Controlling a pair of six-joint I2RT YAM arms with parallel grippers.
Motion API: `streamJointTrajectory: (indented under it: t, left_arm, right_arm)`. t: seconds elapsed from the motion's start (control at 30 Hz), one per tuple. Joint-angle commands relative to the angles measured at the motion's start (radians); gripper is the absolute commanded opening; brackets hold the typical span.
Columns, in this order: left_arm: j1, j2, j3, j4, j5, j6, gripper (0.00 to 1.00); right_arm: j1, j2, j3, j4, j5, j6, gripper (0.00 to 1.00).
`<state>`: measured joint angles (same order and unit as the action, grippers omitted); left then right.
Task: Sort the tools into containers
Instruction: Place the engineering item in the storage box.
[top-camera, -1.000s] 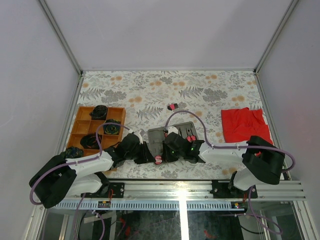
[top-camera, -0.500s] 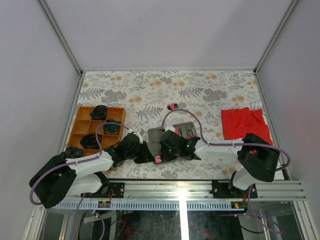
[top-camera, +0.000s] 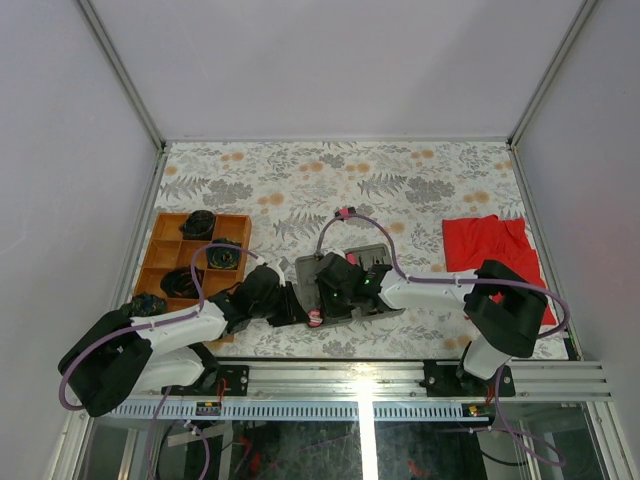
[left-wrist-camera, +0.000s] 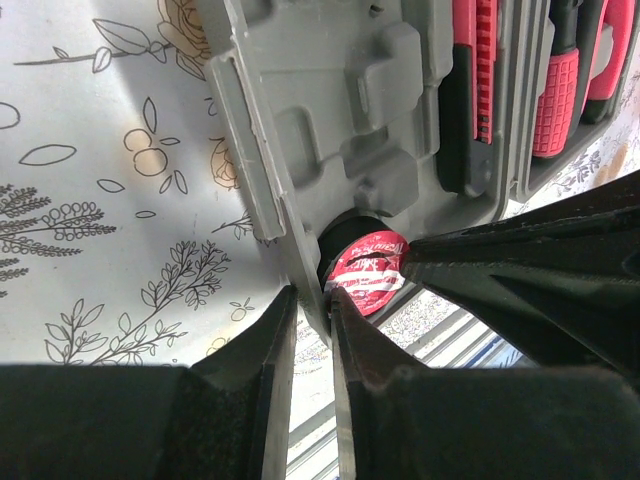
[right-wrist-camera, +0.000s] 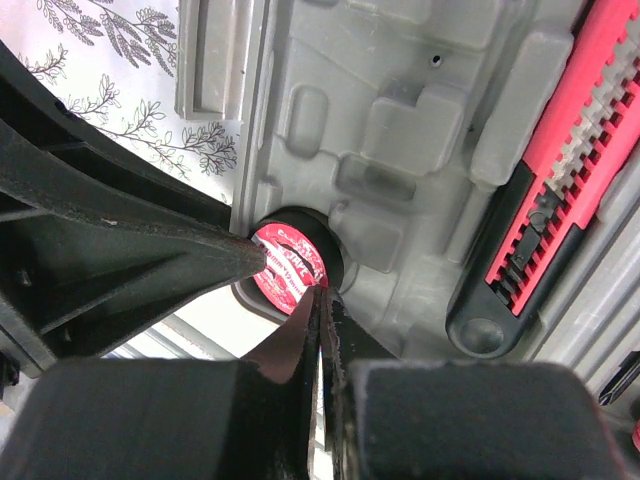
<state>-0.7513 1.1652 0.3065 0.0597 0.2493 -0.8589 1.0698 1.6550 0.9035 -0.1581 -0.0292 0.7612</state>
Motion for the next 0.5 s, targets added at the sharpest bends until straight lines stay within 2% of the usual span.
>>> streamJointTrajectory:
  t: [0.0,0.47]
  left_arm:
    - [-0.01,0.011,0.026,0.028,-0.013,0.024,0.0]
    - [-0.015,0.02,0.043,0.027,-0.014,0.023,0.0]
  right_arm:
    - [0.02,0.142,-0.028,-0.002,-0.085,-0.003,0.0]
    - [0.021,0.262,-0.069,-0.018,-0.148,-0.033,0.0]
